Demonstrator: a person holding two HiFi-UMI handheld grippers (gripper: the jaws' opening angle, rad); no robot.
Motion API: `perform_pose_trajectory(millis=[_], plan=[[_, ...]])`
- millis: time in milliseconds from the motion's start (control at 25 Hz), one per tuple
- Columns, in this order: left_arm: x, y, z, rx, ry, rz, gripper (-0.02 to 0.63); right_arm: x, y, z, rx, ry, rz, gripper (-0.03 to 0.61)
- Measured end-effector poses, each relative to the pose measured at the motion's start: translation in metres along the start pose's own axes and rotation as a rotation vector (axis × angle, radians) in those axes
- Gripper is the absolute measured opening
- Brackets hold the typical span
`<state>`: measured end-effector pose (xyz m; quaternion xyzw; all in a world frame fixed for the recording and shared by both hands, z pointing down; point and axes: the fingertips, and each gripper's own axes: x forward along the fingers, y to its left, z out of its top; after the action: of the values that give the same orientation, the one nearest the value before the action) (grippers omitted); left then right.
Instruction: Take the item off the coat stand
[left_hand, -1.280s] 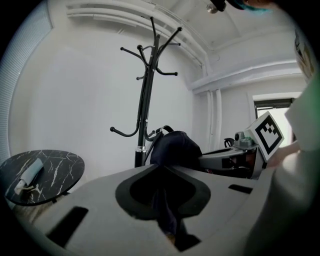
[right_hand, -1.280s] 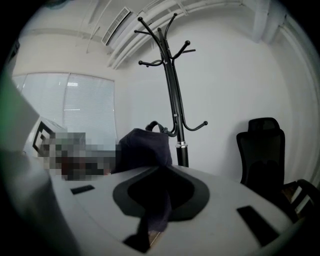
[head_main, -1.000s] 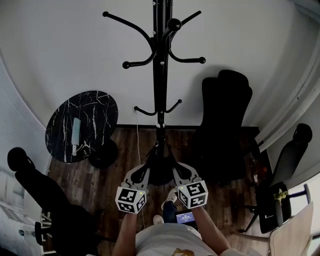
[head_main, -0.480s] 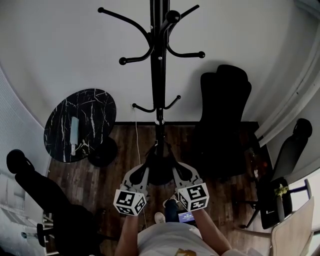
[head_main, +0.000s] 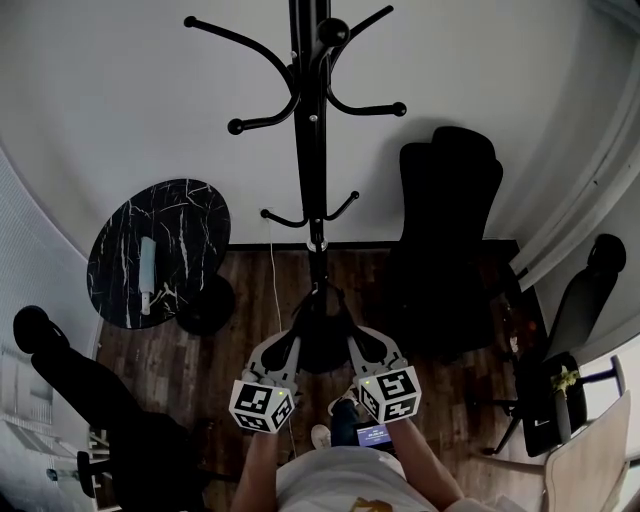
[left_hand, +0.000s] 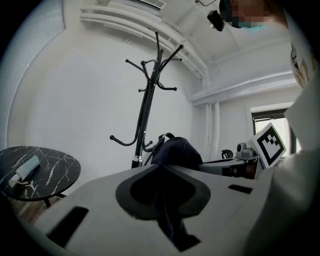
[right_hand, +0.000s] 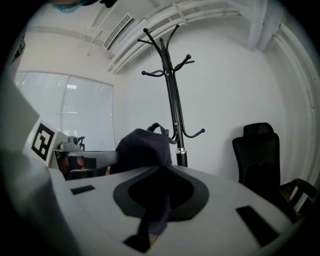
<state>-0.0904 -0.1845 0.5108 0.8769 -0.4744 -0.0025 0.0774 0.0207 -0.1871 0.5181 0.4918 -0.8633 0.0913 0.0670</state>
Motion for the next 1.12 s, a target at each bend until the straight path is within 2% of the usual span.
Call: perform_pose_trajectory(millis=[680, 1120], plan=[[0.0022, 0.0008, 0.0044, -0.006, -0.005, 0.004, 0.035, 0.0034, -0.004, 0.0056, -0.005, -0.005, 0.004, 0.035], [-0.0005, -0.0017, -0.0014, -0.002, 0.021, -0.006, 0.035, 0.0008, -0.0043, 0.0009, 0.001, 0.011, -0.003, 0.035]])
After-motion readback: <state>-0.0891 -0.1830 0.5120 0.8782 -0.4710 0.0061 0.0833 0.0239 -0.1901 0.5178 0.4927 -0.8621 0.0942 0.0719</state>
